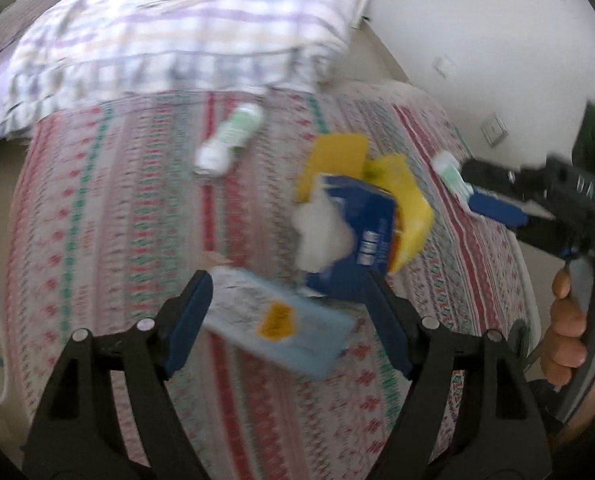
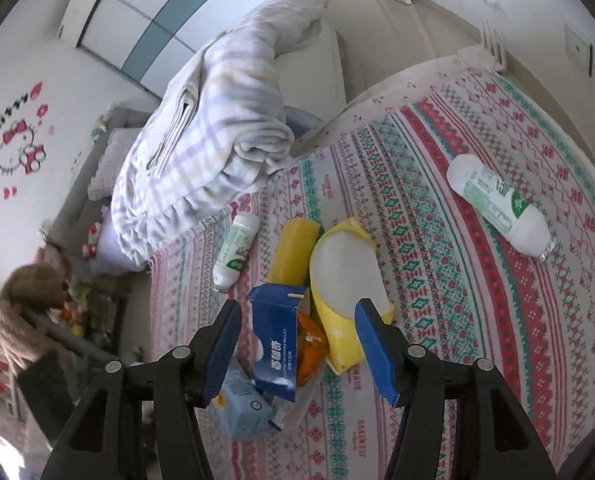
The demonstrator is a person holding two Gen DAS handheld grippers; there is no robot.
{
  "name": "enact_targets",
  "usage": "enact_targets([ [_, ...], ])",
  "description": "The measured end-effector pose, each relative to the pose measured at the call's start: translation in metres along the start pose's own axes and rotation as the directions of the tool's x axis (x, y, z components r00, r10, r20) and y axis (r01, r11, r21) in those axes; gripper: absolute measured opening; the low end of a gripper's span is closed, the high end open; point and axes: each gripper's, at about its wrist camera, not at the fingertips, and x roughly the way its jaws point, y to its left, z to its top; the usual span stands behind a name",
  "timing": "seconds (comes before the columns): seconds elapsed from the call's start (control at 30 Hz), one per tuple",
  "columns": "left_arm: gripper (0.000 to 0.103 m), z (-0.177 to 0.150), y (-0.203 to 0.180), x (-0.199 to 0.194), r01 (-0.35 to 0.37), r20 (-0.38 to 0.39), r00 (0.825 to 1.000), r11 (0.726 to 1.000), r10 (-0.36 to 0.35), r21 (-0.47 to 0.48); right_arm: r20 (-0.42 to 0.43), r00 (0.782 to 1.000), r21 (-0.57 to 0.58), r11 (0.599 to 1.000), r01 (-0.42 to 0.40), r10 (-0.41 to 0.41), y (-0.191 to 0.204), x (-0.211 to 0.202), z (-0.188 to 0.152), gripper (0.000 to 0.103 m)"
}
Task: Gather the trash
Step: 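Return to the bed and grasp the blue biscuit box with the left tool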
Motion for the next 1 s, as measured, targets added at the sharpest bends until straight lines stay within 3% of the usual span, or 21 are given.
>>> enact_targets([
  [0.13, 0.078, -0.003, -0.035, 0.024, 0.009, -0.024, 1.0, 0.996, -0.007, 0.09, 0.007, 1.0, 0.011, 1.0, 0.012, -0.013, -0.003, -0.003, -0.001, 0.06],
  [0.3, 0.078, -0.009, -0.06, 0.05, -0.033, -0.059, 0.997, 0.982, 0.045, 0.187, 0.01, 1.0, 0.015, 1.0, 0.021, -0.021, -0.007, -0.005, 0.0, 0.06],
  [0.5, 0.078, -0.004, -0.059, 0.061, -0.074, -0.06, 0.994, 0.978, 0.088, 0.197, 0.0, 0.999, 0.011, 0.999, 0.032, -0.032, -0.007, -0.002, -0.002, 0.06],
  [0.73, 0.076, -0.002, -0.054, 0.059, -0.049, -0.059, 0.996, 0.981, 0.061, 0.19, -0.011, 0.999, 0.005, 0.999, 0.04, -0.04, -0.005, 0.002, -0.005, 0.06],
  [0.87, 0.061, -0.002, -0.056, 0.061, -0.035, -0.08, 0.995, 0.98, 0.052, 0.198, -0.015, 0.999, 0.005, 0.999, 0.044, -0.044, -0.004, 0.003, -0.006, 0.06],
  [1.0, 0.057, -0.004, -0.058, 0.062, -0.032, -0.075, 0.996, 0.975, 0.049, 0.218, -0.018, 0.999, 0.004, 0.999, 0.043, -0.043, -0.004, 0.005, -0.005, 0.06],
])
